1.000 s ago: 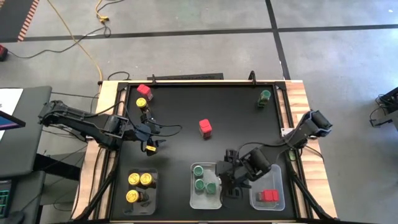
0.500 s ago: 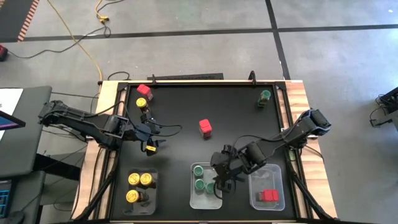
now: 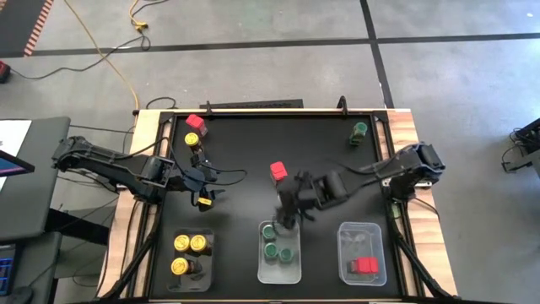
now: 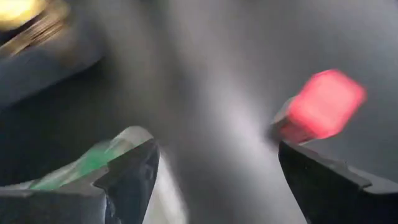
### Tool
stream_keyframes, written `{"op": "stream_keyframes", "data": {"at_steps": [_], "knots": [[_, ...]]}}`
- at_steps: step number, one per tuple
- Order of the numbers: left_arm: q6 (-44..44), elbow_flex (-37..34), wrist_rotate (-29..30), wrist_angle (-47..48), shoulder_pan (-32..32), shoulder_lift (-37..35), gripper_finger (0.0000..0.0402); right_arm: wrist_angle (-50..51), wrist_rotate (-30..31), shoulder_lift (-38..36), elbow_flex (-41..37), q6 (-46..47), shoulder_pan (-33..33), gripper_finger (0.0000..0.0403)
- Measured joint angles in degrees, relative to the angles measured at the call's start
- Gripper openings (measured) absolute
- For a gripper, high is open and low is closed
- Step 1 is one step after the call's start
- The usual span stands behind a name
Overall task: Sort spices by type
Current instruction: Put the bottom right red seasoning can into the transparent bin
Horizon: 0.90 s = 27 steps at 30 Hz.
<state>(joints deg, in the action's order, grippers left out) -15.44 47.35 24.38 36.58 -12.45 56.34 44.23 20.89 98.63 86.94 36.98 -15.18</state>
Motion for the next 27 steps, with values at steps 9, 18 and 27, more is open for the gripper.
{"op": "stream_keyframes", "data": {"at_steps": [9, 18, 27], "knots": [[2.75, -0.02, 0.02, -0.02, 0.00, 0.00, 0.0285, -1.43, -3.95, 0.02, 0.00, 8.31, 17.17, 0.0358], [7.35, -0.02, 0.02, 0.02, 0.00, 0.02, 0.0285, 1.01, -13.44, 8.42, 2.10, 6.26, 23.54, 0.0358], [6.78, -0.02, 0.02, -0.04, 0.00, 0.02, 0.0285, 12.27, -12.61, 18.47, 13.30, 6.87, 23.21, 0.0358]]}}
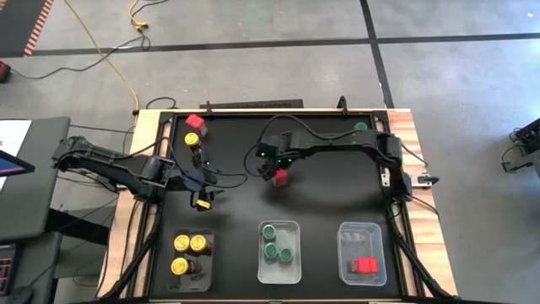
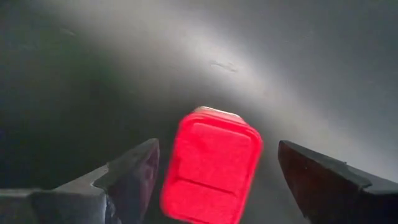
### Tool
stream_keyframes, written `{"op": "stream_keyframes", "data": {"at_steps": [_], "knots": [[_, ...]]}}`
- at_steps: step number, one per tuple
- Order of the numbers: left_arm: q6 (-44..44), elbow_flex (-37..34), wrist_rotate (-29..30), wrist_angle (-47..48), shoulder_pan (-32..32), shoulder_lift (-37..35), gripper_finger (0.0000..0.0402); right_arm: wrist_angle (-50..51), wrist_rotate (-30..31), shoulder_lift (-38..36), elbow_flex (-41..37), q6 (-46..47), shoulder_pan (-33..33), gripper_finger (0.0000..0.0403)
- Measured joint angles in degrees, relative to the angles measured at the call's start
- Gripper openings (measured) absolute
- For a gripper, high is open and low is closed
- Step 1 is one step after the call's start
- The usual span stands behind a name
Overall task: Sort spices by type
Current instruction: Put the bottom right red seasoning can into the transparent bin
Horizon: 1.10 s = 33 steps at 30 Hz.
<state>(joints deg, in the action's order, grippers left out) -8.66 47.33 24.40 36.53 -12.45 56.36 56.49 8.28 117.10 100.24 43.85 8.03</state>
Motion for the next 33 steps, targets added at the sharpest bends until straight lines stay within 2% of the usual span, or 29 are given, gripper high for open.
{"op": "stream_keyframes", "data": {"at_steps": [9, 12, 16, 20, 23, 29, 33], "knots": [[-2.88, 0.00, -0.02, 0.02, 0.00, -0.01, 0.0285, 3.99, 0.61, 4.21, 1.50, 0.72, -0.13, 0.0353], [-2.89, 0.00, -0.01, 0.02, -0.01, 0.00, 0.0285, 5.55, 0.61, 4.12, 1.50, 0.75, -0.13, 0.0321], [-0.85, 0.00, 0.00, 0.01, -0.01, -0.01, 0.0285, 9.63, 0.58, 3.68, 1.50, 0.52, -0.21, 0.0237], [-0.37, 0.00, 0.00, -0.02, 0.00, -0.02, 0.0285, 13.19, 0.63, 3.51, 1.49, -2.18, -1.12, 0.0235], [-0.37, 0.00, 0.00, 0.00, 0.00, 0.00, 0.0285, 15.09, 0.83, 1.35, 1.43, -3.19, -3.37, 0.0235], [-2.30, 0.00, -0.02, 0.05, 0.00, 0.00, 0.0285, 15.90, 1.88, -7.55, 1.50, -1.39, -8.76, 0.0235], [-2.25, 0.00, -0.02, 0.05, 0.00, 0.00, 0.0285, 21.35, 3.59, -13.72, 1.50, 0.62, -13.11, 0.0235]]}}
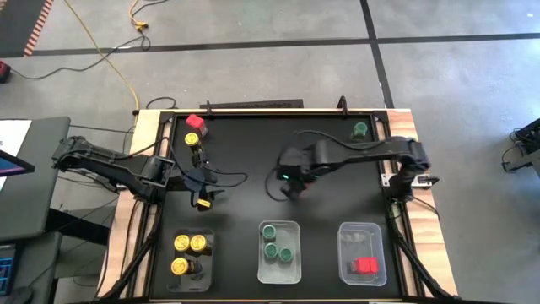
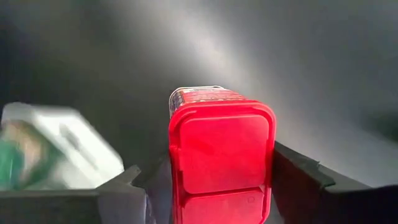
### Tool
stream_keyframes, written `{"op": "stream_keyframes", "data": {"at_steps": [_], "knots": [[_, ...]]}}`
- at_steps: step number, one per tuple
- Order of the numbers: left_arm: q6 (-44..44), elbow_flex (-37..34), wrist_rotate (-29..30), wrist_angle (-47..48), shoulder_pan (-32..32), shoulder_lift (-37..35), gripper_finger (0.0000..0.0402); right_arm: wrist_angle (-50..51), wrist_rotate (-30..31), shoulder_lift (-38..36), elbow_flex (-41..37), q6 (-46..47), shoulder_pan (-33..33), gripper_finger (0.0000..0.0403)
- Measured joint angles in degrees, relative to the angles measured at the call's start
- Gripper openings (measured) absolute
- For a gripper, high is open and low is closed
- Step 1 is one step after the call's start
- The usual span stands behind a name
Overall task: Sort spices by type
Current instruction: Put the bottom right red seasoning can into the transparent bin
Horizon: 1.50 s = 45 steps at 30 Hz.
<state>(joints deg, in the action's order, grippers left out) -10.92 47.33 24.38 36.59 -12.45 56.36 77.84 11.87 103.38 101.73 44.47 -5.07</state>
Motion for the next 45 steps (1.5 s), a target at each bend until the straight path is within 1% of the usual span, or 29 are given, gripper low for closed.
{"op": "stream_keyframes", "data": {"at_steps": [5, 6, 9, 13, 15, 20, 22, 24, 27, 31, 35, 41, 45], "knots": [[0.32, 0.00, 0.00, -0.03, 0.00, 0.00, 0.0285, 12.56, 0.52, -7.02, -0.06, 0.76, -7.52, 0.0235], [0.09, 0.00, 0.02, -0.03, 0.00, 0.00, 0.0285, 12.75, 0.54, -8.68, -0.71, 1.26, -9.32, 0.0235], [0.43, 0.00, 0.01, 0.19, 0.00, 0.00, 0.0285, 9.27, 0.70, -14.23, -3.87, 3.47, -15.30, 0.0235], [0.59, 0.00, 0.00, 0.82, 0.00, -0.01, 0.0285, 12.04, 0.51, -18.84, -8.99, 11.42, -24.36, 0.0235], [0.59, 0.00, 0.00, 1.04, 0.00, 0.00, 0.0285, 11.56, 0.32, -21.17, -12.20, 14.69, -29.08, 0.0235], [0.61, 0.00, 0.02, 1.16, 0.00, 0.00, 0.0285, 8.99, -0.05, -24.45, -18.85, 22.27, -39.69, 0.0235], [0.96, 0.00, 0.01, 1.28, 0.10, 0.00, 0.0285, 7.22, -0.15, -25.02, -20.94, 25.17, -42.84, 0.0235], [1.22, 0.00, 0.02, 1.28, 0.13, 0.00, 0.0285, 5.97, -0.21, -25.14, -23.08, 25.94, -45.36, 0.0235], [0.43, 0.00, 0.02, 1.27, 0.13, -0.01, 0.0285, 3.67, -0.17, -24.41, -25.83, 26.03, -47.75, 0.0235], [-0.52, 0.00, 0.02, 1.26, 0.13, -0.02, 0.0285, -0.21, -0.17, -23.50, -29.52, 25.74, -49.09, 0.0235], [-0.58, 0.00, 0.02, 1.26, 0.15, -0.01, 0.0285, -7.68, -0.16, -23.43, -34.20, 24.61, -49.56, 0.0235], [-0.90, 0.00, 0.02, 1.26, 0.15, -0.02, 0.0285, -14.36, -0.17, -23.44, -40.87, 24.56, -49.58, 0.0235], [-0.92, 0.00, 0.02, 1.26, 0.15, 0.00, 0.0285, -17.17, -1.28, -23.44, -43.84, 21.39, -49.60, 0.0235]]}}
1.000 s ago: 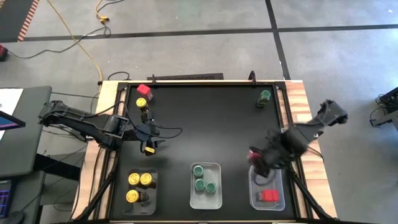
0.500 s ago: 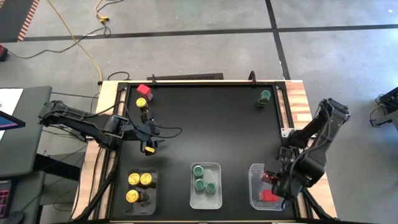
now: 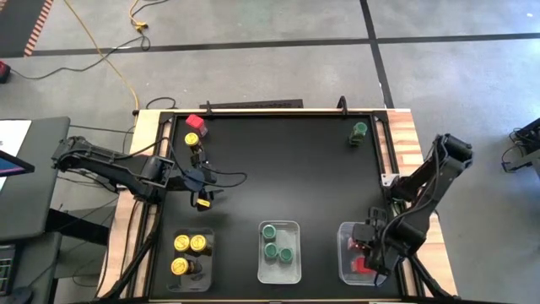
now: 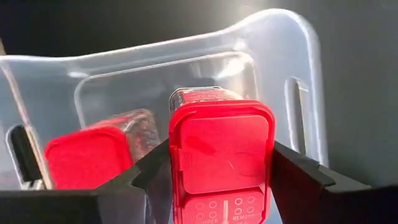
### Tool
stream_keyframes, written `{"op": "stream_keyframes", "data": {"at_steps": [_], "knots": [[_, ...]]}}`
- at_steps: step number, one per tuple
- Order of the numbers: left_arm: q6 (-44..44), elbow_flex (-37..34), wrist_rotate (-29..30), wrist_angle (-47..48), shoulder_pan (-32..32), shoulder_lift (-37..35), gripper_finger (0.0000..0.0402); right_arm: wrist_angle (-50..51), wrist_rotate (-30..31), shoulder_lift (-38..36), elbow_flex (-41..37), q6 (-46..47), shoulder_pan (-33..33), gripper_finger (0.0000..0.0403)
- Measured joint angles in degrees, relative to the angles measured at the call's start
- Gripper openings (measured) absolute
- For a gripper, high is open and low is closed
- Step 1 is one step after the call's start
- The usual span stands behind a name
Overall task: Sort spices by type
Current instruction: Put the bottom right red seasoning can into the transparent bin
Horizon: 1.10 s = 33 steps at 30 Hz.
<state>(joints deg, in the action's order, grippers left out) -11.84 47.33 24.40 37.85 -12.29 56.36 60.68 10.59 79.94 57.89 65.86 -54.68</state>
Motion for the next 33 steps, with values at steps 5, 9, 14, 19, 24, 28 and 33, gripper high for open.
{"op": "stream_keyframes", "data": {"at_steps": [5, 9, 14, 19, 24, 28, 33], "knots": [[0.00, 0.00, 0.00, 0.00, 0.00, 0.00, 0.0285, -2.77, -1.51, 0.00, -1.75, -2.47, -0.07, 0.0235], [0.00, 0.00, 0.00, 0.00, 0.00, -0.01, 0.0285, -2.71, -1.55, 0.03, -1.78, -3.27, -0.14, 0.0235], [0.00, 0.00, 0.00, 0.04, 0.00, 0.00, 0.0285, -3.13, -2.59, 1.77, -1.72, -5.88, -0.08, 0.0235], [0.01, 0.00, 0.00, 0.09, 0.02, -0.01, 0.0285, -3.45, -4.51, 4.78, -1.36, -7.38, 0.07, 0.0235], [0.02, 0.00, 0.00, 0.13, 0.02, -0.01, 0.0285, -2.45, -4.48, 6.54, 0.49, -7.40, 0.17, 0.0238], [0.02, 0.00, 0.00, 0.17, 0.01, -0.02, 0.0285, -1.03, -4.46, 6.64, 1.56, -6.14, 0.46, 0.0291], [0.02, 0.00, 0.00, 0.22, 0.02, 0.00, 0.0285, 0.12, -4.42, 6.62, 2.89, -5.48, 0.44, 0.0307]]}}
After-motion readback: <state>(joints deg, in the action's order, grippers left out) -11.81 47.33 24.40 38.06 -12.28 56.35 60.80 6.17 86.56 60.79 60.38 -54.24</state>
